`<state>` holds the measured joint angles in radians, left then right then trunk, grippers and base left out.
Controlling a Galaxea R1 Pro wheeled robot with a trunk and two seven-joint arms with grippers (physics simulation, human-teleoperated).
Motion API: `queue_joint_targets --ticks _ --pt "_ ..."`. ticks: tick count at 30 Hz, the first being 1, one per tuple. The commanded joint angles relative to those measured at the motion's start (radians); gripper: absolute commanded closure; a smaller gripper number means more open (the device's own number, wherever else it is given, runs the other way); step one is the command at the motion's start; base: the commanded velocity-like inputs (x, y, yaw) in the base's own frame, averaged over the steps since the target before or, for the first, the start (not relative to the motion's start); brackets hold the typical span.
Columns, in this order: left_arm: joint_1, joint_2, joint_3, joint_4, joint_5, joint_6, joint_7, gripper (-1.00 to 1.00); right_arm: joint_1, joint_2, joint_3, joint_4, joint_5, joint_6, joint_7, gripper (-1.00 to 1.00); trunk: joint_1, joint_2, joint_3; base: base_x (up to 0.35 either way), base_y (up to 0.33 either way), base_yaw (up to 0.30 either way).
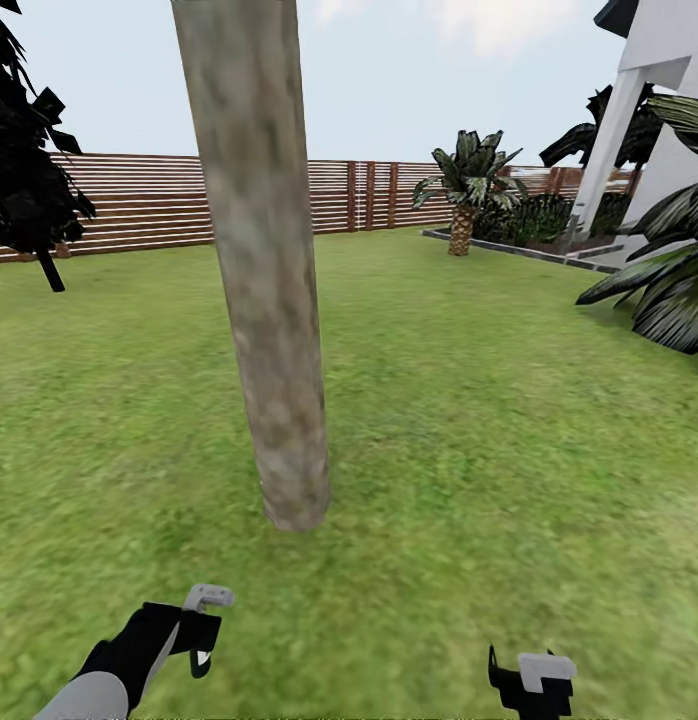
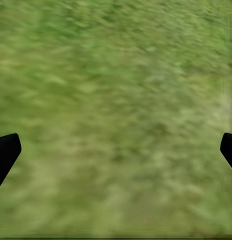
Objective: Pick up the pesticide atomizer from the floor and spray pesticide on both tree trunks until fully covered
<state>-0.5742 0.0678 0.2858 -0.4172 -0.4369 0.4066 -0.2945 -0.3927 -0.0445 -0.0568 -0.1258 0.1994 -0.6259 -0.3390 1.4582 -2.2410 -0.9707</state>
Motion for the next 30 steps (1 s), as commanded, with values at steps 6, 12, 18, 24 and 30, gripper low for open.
queue_joint_targets --ticks 6,12,18,24,30 --pt "-0.029 -0.036 0.000 -0.003 0.000 0.002 0.000 1.00 0.000 0.000 0.000 0.000 0.000 0.000 0.000 -1.00 0.000 0.000 0.000 -0.016 0.000 -0.002" --pt "-0.067 -0.044 0.001 -0.007 -0.002 0.011 0.001 1.00 0.000 0.000 0.000 0.000 0.000 0.000 0.000 -1.00 0.000 0.000 0.000 0.000 0.000 0.000" --pt "-0.069 0.015 0.005 -0.028 0.003 0.011 0.002 1.00 0.000 0.000 0.000 0.000 0.000 0.000 0.000 -1.00 0.000 0.000 0.000 0.000 0.000 0.000" --pt "-0.107 -0.113 -0.001 -0.031 0.000 0.014 0.002 1.00 0.000 0.000 0.000 -0.001 0.000 0.000 0.000 -1.00 0.000 0.000 0.000 0.000 0.000 0.000" --pt "-0.117 -0.011 0.007 -0.032 0.004 0.014 0.001 1.00 0.000 0.000 0.000 -0.002 0.000 0.000 0.000 -1.00 0.000 0.000 0.000 0.000 0.000 -0.134"
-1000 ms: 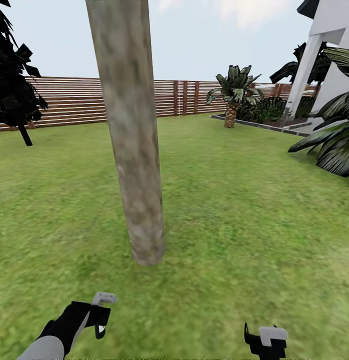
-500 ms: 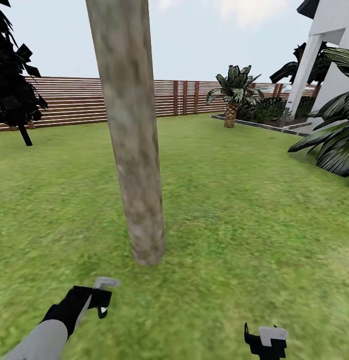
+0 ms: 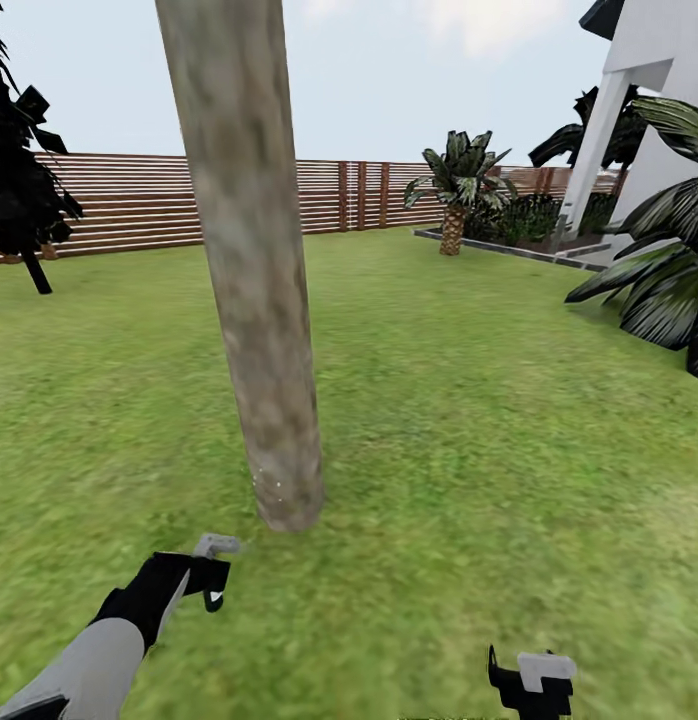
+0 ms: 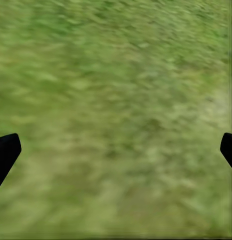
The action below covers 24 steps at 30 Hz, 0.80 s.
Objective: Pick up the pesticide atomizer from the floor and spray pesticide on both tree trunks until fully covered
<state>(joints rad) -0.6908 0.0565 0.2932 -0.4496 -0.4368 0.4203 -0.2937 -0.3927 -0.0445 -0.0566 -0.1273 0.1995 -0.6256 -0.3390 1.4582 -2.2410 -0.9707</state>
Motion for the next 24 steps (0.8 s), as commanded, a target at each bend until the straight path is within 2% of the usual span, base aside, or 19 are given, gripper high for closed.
queue_joint_targets --ticks 1,3,4,5,7,9,11,12,17,18,19,20,21,22,24 --pt "0.001 0.007 0.000 0.000 0.004 0.000 0.000 1.00 0.000 0.000 0.000 0.000 0.000 0.000 0.000 -1.00 0.000 0.000 0.000 0.000 0.000 -0.274" --pt "0.001 0.002 -0.004 0.001 0.003 -0.002 0.001 1.00 0.000 0.000 0.000 0.000 0.000 0.000 0.000 -1.00 0.000 0.000 0.000 0.000 0.000 -0.294" --pt "0.000 -0.014 -0.005 0.000 0.003 -0.002 0.001 1.00 0.000 0.000 0.000 0.000 0.000 0.000 0.000 -1.00 0.000 0.000 0.000 0.000 0.000 -0.298" --pt "-0.003 -0.044 -0.007 0.000 0.002 -0.001 0.001 1.00 0.000 0.000 0.000 0.000 0.000 0.000 0.000 -1.00 0.000 0.000 0.000 0.000 0.000 -0.232" --pt "-0.019 -0.084 -0.008 -0.001 0.001 0.001 0.001 1.00 0.000 0.000 0.000 0.000 0.000 0.000 0.000 -1.00 0.000 0.000 0.000 0.000 0.000 -0.107" --pt "-0.036 -0.096 -0.008 0.000 0.001 0.002 0.001 1.00 0.000 0.000 0.000 0.000 0.000 0.000 0.000 -1.00 0.000 0.000 0.000 0.000 0.000 -0.026" --pt "-0.046 -0.092 -0.007 -0.001 0.001 0.003 0.001 1.00 0.000 0.000 0.000 0.000 0.000 0.000 0.000 -1.00 0.000 0.000 0.000 0.000 0.000 -0.010" --pt "-0.050 -0.081 -0.007 -0.004 0.001 0.004 0.001 1.00 0.000 0.000 0.000 0.000 0.000 0.000 0.000 -1.00 0.000 0.000 0.000 0.000 0.000 -0.003" --pt "-0.044 0.004 -0.006 -0.039 0.002 0.012 0.000 1.00 0.000 -0.001 0.000 0.000 0.001 0.000 0.000 -1.00 0.000 0.000 0.000 0.000 0.000 0.000" --pt "-0.042 0.003 -0.007 -0.040 0.001 0.012 0.001 1.00 0.000 -0.001 0.000 0.000 0.001 0.000 0.000 -1.00 0.000 0.000 0.000 0.000 0.000 0.000" --pt "-0.042 -0.003 -0.008 -0.039 0.001 0.011 0.001 1.00 0.000 -0.001 0.000 0.000 0.001 0.000 0.000 -1.00 0.000 0.000 0.000 0.000 0.000 0.000" --pt "-0.042 -0.028 -0.013 -0.040 0.000 0.011 0.001 1.00 0.000 -0.001 0.000 0.001 0.001 0.000 0.000 -1.00 0.000 0.000 0.000 0.000 0.000 0.000" --pt "-0.043 -0.064 -0.024 -0.041 -0.002 0.011 0.001 1.00 0.000 -0.002 0.000 0.001 0.001 0.000 0.000 -1.00 0.000 0.000 0.000 0.000 0.000 0.000" --pt "-0.051 -0.121 -0.064 -0.043 -0.002 0.013 0.002 1.00 0.000 -0.004 0.000 0.001 0.001 0.000 -0.001 -1.00 0.000 0.000 0.000 0.000 0.000 0.000" --pt "-0.056 -0.131 -0.087 -0.044 0.001 0.019 0.002 1.00 0.000 -0.004 0.000 0.001 0.000 0.000 -0.001 -1.00 0.000 0.000 0.000 0.000 0.000 0.000"
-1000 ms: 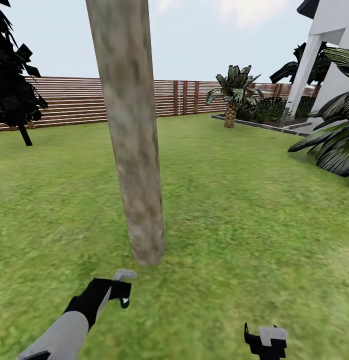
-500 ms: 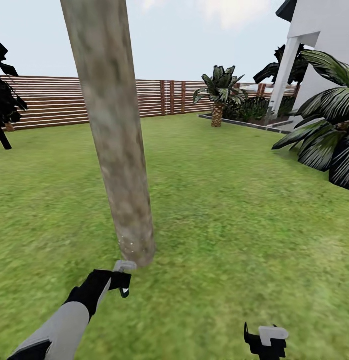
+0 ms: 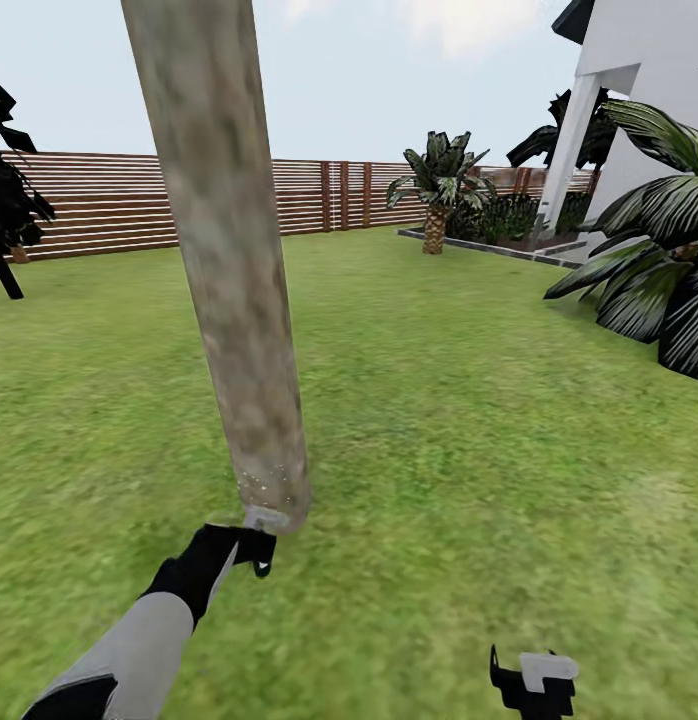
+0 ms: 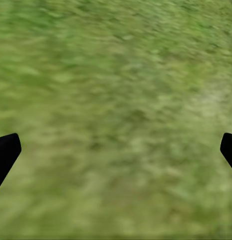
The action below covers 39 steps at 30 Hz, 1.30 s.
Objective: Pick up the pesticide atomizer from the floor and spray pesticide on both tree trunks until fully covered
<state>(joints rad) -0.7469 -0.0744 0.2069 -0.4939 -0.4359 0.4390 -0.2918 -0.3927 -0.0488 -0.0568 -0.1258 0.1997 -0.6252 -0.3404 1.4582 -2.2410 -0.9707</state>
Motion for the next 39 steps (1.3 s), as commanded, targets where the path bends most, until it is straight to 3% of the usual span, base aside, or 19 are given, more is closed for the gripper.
queue_joint_targets --ticks 1,2,4,5,8,12,14,16,18,23,25,27,28,29,32,35,37,38,39 --pt "-0.002 0.002 -0.001 0.000 0.000 0.002 0.000 1.00 0.000 0.000 0.000 0.000 0.000 0.000 0.000 -1.00 0.000 0.000 0.000 0.000 0.000 0.000" --pt "-0.008 0.010 -0.001 -0.004 0.000 0.007 -0.001 1.00 0.000 -0.001 0.000 0.000 0.000 0.000 0.000 -1.00 0.000 0.000 0.000 0.000 0.000 0.000" --pt "-0.015 0.092 0.001 -0.063 0.004 0.019 -0.003 1.00 0.000 -0.003 0.000 0.000 0.000 0.000 0.000 -1.00 0.000 0.000 0.000 0.000 0.000 0.000" --pt "-0.014 0.113 0.003 -0.077 0.005 0.026 -0.003 1.00 0.000 -0.003 0.000 0.000 0.000 0.000 0.000 -1.00 0.000 0.000 0.000 0.000 0.000 0.000" --pt "-0.009 0.141 -0.006 -0.125 0.004 0.064 -0.004 1.00 0.000 -0.002 0.000 0.000 0.001 0.000 0.000 -1.00 0.000 0.000 0.000 0.000 0.000 0.000" --pt "-0.008 0.097 -0.019 -0.143 0.003 0.072 -0.005 1.00 0.000 -0.002 0.001 0.000 0.001 0.000 0.000 -1.00 0.000 0.000 0.000 -0.032 0.000 0.000" --pt "-0.010 0.056 -0.023 -0.162 0.003 0.073 -0.006 1.00 0.000 -0.002 0.001 0.001 0.001 -0.001 0.000 -1.00 0.000 0.000 0.000 -0.288 0.000 0.000" --pt "-0.013 0.041 -0.025 -0.181 0.003 0.075 -0.006 1.00 0.000 -0.002 0.001 0.001 0.001 -0.001 0.000 -1.00 0.000 0.000 0.000 -0.200 0.000 0.000" --pt "-0.017 0.054 -0.019 -0.215 0.003 0.087 -0.018 1.00 0.000 -0.002 0.002 0.002 0.001 0.000 0.000 -1.00 0.000 0.000 0.000 -0.043 0.000 0.000" --pt "-0.021 0.159 -0.019 -0.294 0.003 0.182 -0.147 1.00 0.000 -0.002 0.002 0.002 0.001 0.000 0.000 -1.00 0.000 0.000 0.000 -0.006 0.000 0.000" --pt "-0.021 0.159 -0.023 -0.300 0.002 0.197 -0.160 1.00 0.000 -0.001 0.001 0.002 0.001 -0.001 0.001 -1.00 0.000 0.000 0.000 0.000 0.000 0.000" --pt "-0.021 0.129 -0.031 -0.301 0.000 0.203 -0.164 1.00 0.000 -0.001 0.001 0.002 0.001 0.000 0.000 -1.00 0.000 0.000 0.000 0.000 0.000 0.000" --pt "-0.022 0.085 -0.057 -0.302 -0.002 0.205 -0.165 1.00 0.000 -0.002 0.001 0.002 0.001 0.000 0.001 -1.00 0.000 0.000 0.000 0.000 0.000 0.000" --pt "-0.023 0.064 -0.077 -0.304 -0.002 0.210 -0.165 1.00 0.000 -0.002 0.001 0.002 0.001 0.000 0.001 -1.00 0.000 0.000 0.000 0.000 0.000 0.000" --pt "-0.028 0.050 -0.097 -0.346 0.000 0.268 -0.167 1.00 0.000 -0.002 0.001 0.002 0.001 0.000 0.000 -1.00 0.000 0.000 0.000 0.000 0.000 0.000" --pt "-0.029 0.093 -0.091 -0.430 0.000 0.320 -0.169 1.00 0.000 -0.002 0.001 0.002 0.001 0.000 0.000 -1.00 0.000 0.000 0.000 0.000 0.000 0.000" --pt "-0.030 0.165 -0.088 -0.449 0.004 0.329 -0.175 1.00 0.000 -0.002 0.001 0.002 0.001 0.000 0.000 -1.00 0.000 0.000 0.000 0.000 0.000 0.000" --pt "-0.030 0.191 -0.089 -0.452 0.003 0.330 -0.191 1.00 0.000 -0.002 0.001 0.002 0.001 0.000 0.000 -1.00 0.000 0.000 0.000 0.000 0.000 0.000" --pt "-0.030 0.201 -0.090 -0.453 0.002 0.331 -0.204 1.00 0.000 -0.002 0.001 0.002 0.001 0.000 0.000 -1.00 0.000 0.000 0.000 0.000 0.000 0.000"
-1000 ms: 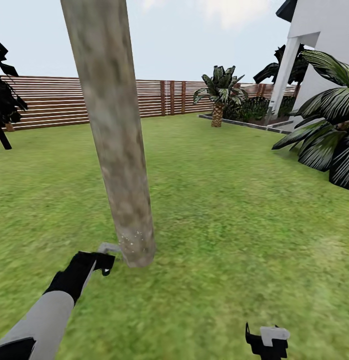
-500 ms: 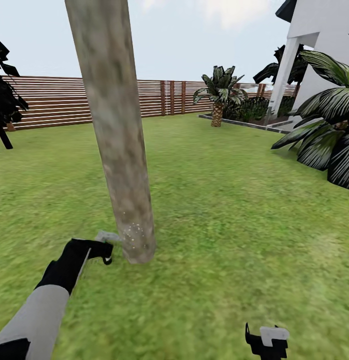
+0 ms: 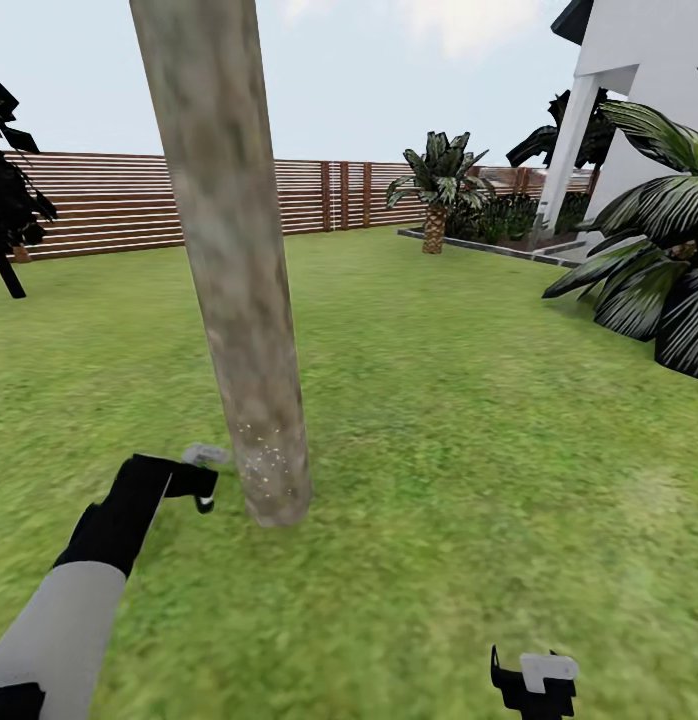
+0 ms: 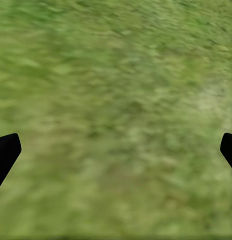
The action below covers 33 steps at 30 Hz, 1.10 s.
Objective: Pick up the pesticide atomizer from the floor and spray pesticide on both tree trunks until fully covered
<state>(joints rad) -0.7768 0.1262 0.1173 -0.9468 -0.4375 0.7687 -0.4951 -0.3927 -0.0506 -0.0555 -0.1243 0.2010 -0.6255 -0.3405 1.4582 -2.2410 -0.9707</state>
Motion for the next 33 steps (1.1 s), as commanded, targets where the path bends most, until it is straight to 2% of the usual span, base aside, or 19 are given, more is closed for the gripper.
queue_joint_targets --ticks 1,3,5,6,8,9,10,12,13,15,16,18,21,28,33 --pt "0.001 0.004 -0.001 0.000 0.004 0.001 -0.007 1.00 0.000 0.000 0.000 0.000 0.000 0.000 0.000 -1.00 0.000 0.000 0.000 0.000 0.000 0.000" --pt "0.003 0.001 -0.005 0.005 0.004 0.001 -0.014 1.00 0.000 0.000 0.000 0.000 0.000 0.000 0.000 -1.00 0.000 0.000 0.000 0.000 0.000 0.000" --pt "0.005 -0.013 -0.010 0.010 0.003 0.001 -0.016 1.00 0.000 0.000 0.000 0.000 0.000 0.000 0.001 -1.00 0.000 0.000 0.000 0.000 0.000 0.000" --pt "0.004 -0.028 -0.013 0.010 0.002 0.002 -0.017 1.00 0.000 0.000 0.000 0.000 0.000 0.000 0.001 -1.00 0.000 0.000 0.000 0.000 0.000 0.000" --pt "0.002 -0.075 -0.020 0.009 -0.001 0.023 -0.016 1.00 0.000 0.000 0.000 0.000 0.000 0.000 0.001 -1.00 0.000 0.000 0.000 0.000 0.000 0.000" --pt "0.001 -0.087 -0.026 0.004 -0.001 0.052 -0.016 1.00 0.000 0.000 -0.001 0.000 0.000 0.000 0.001 -1.00 0.000 0.000 0.000 0.000 0.000 0.000" --pt "0.001 -0.087 -0.028 0.003 -0.001 0.064 -0.016 1.00 0.000 -0.001 0.000 0.000 0.000 0.000 0.001 -1.00 0.000 0.000 0.000 0.000 0.000 0.000" --pt "0.001 -0.080 -0.028 0.001 -0.003 0.080 -0.016 1.00 0.000 -0.001 -0.001 0.000 0.000 0.000 0.002 -1.00 0.000 0.000 0.000 0.000 0.000 0.000" --pt "0.001 -0.066 -0.025 0.000 -0.004 0.083 -0.017 1.00 0.000 0.000 0.000 0.000 0.000 0.001 0.002 -1.00 0.000 0.000 0.000 0.000 0.000 0.000" --pt "0.007 0.009 -0.023 0.003 -0.002 0.086 -0.017 1.00 0.000 0.001 0.000 0.000 0.000 0.001 0.002 -1.00 0.000 0.000 0.000 0.000 0.000 0.000" --pt "0.010 0.037 -0.022 0.006 -0.001 0.085 -0.017 1.00 0.000 0.000 0.000 0.000 0.000 0.001 0.002 -1.00 0.000 0.000 0.000 0.000 0.000 0.000" --pt "0.014 0.054 -0.023 0.004 -0.003 0.083 -0.016 1.00 0.000 0.001 0.000 0.000 0.000 0.000 0.002 -1.00 0.000 0.000 0.000 0.000 0.000 0.000" --pt "0.018 0.062 -0.024 0.002 -0.005 0.080 -0.010 1.00 0.000 0.001 0.000 0.000 0.000 0.000 0.002 -1.00 0.000 0.000 0.000 0.005 -0.023 0.000" --pt "0.022 0.056 -0.021 0.015 -0.002 0.076 -0.004 1.00 0.000 0.002 0.000 -0.001 0.000 0.000 0.002 -1.00 0.000 0.000 0.000 0.042 -0.228 0.000" --pt "0.038 0.056 -0.021 0.016 0.000 0.073 0.022 1.00 0.000 0.003 0.000 -0.001 0.000 0.000 0.003 -1.00 0.000 0.000 0.000 0.002 -0.271 0.000"
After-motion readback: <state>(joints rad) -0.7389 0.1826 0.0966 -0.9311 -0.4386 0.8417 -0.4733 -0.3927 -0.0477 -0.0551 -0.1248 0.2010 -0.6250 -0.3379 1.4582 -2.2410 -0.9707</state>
